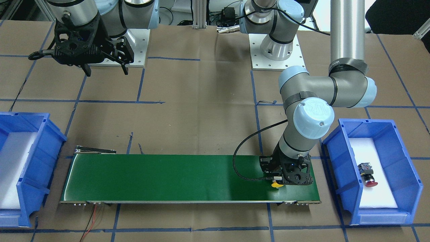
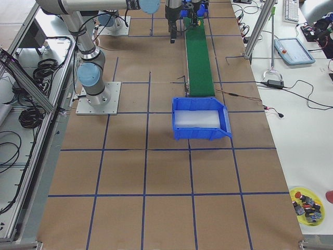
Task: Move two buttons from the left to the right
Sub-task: 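Lower the yellow button onto the belt and open the left gripper, then move the left gripper back down into the blue bin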
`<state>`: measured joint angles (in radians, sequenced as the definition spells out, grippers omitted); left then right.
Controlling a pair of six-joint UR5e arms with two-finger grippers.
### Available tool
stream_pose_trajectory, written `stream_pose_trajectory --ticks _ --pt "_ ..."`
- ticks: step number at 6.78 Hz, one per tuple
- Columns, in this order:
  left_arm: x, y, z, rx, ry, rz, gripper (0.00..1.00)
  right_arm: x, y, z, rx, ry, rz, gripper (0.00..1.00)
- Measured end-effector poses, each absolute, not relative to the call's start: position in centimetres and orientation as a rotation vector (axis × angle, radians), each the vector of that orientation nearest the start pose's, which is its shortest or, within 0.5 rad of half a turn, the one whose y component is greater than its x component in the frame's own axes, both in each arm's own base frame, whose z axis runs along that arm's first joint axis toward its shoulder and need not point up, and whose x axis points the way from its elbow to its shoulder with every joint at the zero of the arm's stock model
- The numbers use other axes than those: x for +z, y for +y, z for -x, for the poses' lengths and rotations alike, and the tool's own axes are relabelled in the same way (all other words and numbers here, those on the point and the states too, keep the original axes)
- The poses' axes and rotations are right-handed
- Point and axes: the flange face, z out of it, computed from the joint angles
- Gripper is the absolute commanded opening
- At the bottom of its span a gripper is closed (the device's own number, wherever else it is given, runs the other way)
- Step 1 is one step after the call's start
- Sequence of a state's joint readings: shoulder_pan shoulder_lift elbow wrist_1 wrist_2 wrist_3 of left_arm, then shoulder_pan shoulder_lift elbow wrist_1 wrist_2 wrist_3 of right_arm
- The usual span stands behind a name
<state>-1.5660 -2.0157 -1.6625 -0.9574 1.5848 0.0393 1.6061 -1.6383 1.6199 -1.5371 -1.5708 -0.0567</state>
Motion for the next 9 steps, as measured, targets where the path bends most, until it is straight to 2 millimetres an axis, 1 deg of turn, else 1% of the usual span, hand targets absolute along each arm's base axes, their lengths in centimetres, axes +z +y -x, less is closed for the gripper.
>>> stream_pose_trajectory --ticks 1,2,3,4,5,7,8,9 --pt "24.8 -62.9 12.9 -0.116 3.124 -0.051 0.99 49.3 -45.7 -14.9 0.024 3.138 0.145 1.00" --pt "25.0 -63.3 12.9 -0.143 3.122 -0.046 0.99 49.3 -45.7 -14.9 0.023 3.138 0.145 1.00" --pt "26.2 -63.7 12.8 -0.182 3.117 -0.044 1.00 49.3 -45.7 -15.0 0.022 3.138 0.145 1.00" --pt "28.0 -64.1 12.8 -0.224 3.113 -0.044 1.00 49.3 -45.7 -15.0 0.023 3.138 0.144 1.00" --pt "30.6 -64.6 12.7 -0.238 3.112 -0.045 1.00 49.3 -45.7 -15.0 0.022 3.138 0.145 1.00" --pt "37.2 -65.8 12.2 -0.182 3.117 -0.049 1.00 49.3 -45.7 -15.0 0.020 3.138 0.144 1.00" --pt "39.6 -66.1 11.8 -0.162 3.117 -0.067 1.00 49.3 -45.7 -15.0 0.019 3.138 0.145 1.00" --pt "41.0 -66.5 10.5 -0.156 3.114 -0.096 1.00 49.3 -45.7 -15.0 0.018 3.137 0.144 1.00"
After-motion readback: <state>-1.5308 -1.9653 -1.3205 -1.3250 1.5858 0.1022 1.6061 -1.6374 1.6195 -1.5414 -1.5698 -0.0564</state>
